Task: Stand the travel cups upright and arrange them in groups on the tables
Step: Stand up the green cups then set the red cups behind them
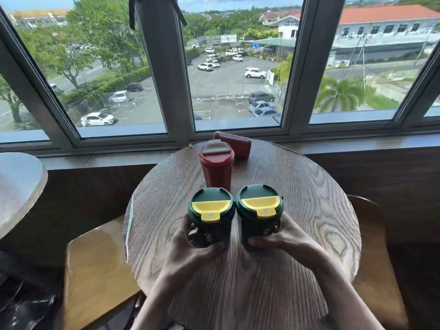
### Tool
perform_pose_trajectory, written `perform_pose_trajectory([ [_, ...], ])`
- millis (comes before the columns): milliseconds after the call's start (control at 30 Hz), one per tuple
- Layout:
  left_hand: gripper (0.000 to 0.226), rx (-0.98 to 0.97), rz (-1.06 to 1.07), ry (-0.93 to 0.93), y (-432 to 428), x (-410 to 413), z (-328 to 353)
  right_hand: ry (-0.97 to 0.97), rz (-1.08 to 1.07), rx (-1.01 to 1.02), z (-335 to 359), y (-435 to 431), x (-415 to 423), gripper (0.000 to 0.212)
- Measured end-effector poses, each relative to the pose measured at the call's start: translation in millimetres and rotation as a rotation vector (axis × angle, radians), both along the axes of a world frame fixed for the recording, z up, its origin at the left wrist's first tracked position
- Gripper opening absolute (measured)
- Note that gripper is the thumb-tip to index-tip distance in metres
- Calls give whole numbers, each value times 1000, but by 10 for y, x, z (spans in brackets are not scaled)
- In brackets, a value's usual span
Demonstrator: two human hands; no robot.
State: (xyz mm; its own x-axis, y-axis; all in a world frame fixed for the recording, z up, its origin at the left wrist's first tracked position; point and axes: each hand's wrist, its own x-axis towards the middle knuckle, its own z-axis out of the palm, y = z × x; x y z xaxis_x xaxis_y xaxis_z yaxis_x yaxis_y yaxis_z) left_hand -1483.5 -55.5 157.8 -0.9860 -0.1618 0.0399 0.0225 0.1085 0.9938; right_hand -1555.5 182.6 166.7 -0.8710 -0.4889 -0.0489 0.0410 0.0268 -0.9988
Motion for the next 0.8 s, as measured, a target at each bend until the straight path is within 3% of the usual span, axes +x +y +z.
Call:
perform_pose_trajectory([
  [433, 60, -122, 21, 54, 87, -528, 61, -54, -1, 37, -32, 14, 3, 85],
  [800, 66, -83, 89, 27, 93, -585, -149, 22, -86, -57, 11, 41, -208, 83],
])
